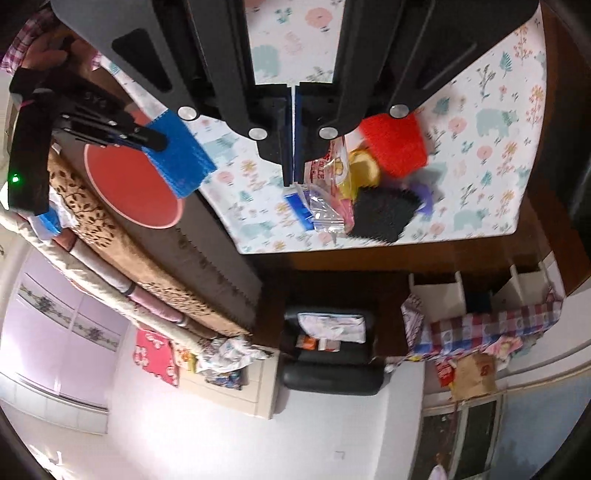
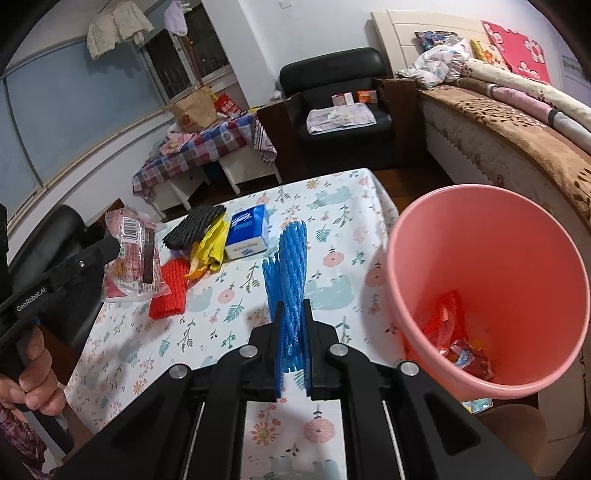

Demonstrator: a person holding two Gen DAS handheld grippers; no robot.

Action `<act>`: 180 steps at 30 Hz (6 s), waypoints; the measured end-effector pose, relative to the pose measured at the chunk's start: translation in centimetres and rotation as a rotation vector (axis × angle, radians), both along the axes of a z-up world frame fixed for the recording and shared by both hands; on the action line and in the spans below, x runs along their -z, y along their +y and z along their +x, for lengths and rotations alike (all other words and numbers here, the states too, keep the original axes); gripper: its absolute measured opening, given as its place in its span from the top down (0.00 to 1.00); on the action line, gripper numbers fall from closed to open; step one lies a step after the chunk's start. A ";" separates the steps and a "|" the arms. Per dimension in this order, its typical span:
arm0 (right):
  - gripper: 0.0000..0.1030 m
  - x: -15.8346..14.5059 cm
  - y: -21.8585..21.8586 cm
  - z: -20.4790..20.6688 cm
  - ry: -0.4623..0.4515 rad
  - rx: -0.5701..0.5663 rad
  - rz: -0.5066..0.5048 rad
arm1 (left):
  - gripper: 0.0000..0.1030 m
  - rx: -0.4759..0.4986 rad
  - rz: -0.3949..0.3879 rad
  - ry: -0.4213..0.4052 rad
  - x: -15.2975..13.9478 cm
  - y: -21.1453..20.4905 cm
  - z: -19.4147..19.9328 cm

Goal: Collect trash
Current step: 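Carry the blue foam net and clear bag over the pink bucket, then open both tools to drop the blue net and clear bag into the bucket, then move both open tools back over the table toward the red and black nets, then grasp the black foam net with the right tool while the left grasps the red net, then carry the black and red foam nets over the pink bucket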

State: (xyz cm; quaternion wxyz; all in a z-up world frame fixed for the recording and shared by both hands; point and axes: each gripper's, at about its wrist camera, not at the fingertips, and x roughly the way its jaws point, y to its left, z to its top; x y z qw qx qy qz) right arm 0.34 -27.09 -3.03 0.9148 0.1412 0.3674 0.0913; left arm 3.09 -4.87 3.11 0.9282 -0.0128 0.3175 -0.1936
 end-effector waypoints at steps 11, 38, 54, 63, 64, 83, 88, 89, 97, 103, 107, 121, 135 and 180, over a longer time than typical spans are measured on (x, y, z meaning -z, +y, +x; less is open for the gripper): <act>0.93 -0.7 -5.6 -1.4 -0.023 0.153 0.008 | 1.00 0.176 -0.016 -0.033 -0.9 -7.3 0.2; 0.93 2.9 -14.9 -2.2 0.058 0.364 0.036 | 1.00 0.414 0.032 0.083 4.6 -20.9 0.8; 0.79 2.7 -14.5 -2.5 0.058 0.383 0.023 | 0.68 0.431 0.043 0.108 4.7 -20.9 0.8; 0.74 2.0 -13.9 -2.8 0.045 0.374 0.020 | 0.68 0.406 0.031 0.094 3.8 -19.5 0.6; 0.72 1.9 -13.8 -2.8 0.042 0.371 0.019 | 0.68 0.398 0.034 0.093 3.7 -19.2 0.6; 0.69 0.8 -5.5 -1.9 0.007 0.164 0.003 | 0.68 0.101 0.076 0.092 3.7 -7.7 1.0; 0.69 1.0 -2.9 -1.3 0.019 0.107 -0.015 | 0.68 -0.017 0.080 0.109 4.2 -2.8 1.3; 0.69 1.1 -2.7 -1.2 0.019 0.099 -0.018 | 0.68 -0.036 0.080 0.112 4.3 -2.0 1.4; 0.69 1.4 -0.6 -0.1 0.035 0.055 -0.026 | 0.68 -0.239 0.090 0.174 6.4 5.0 3.0; 0.69 1.7 0.5 0.7 0.048 0.033 -0.044 | 0.68 -0.293 0.045 0.247 8.2 7.6 4.4; 0.69 1.9 1.3 1.4 0.057 0.019 -0.057 | 0.68 -0.289 0.032 0.283 9.2 7.7 5.4; 0.69 0.8 6.5 5.1 0.048 -0.117 -0.040 | 0.92 -0.288 0.033 0.278 9.9 8.5 5.4; 0.69 -1.2 14.5 12.7 0.041 -0.231 0.070 | 0.92 -0.317 -0.016 0.225 8.6 11.7 3.8; 0.90 -1.0 12.2 8.7 0.044 -0.174 -0.043 | 0.92 -0.280 -0.026 0.173 5.8 10.2 2.2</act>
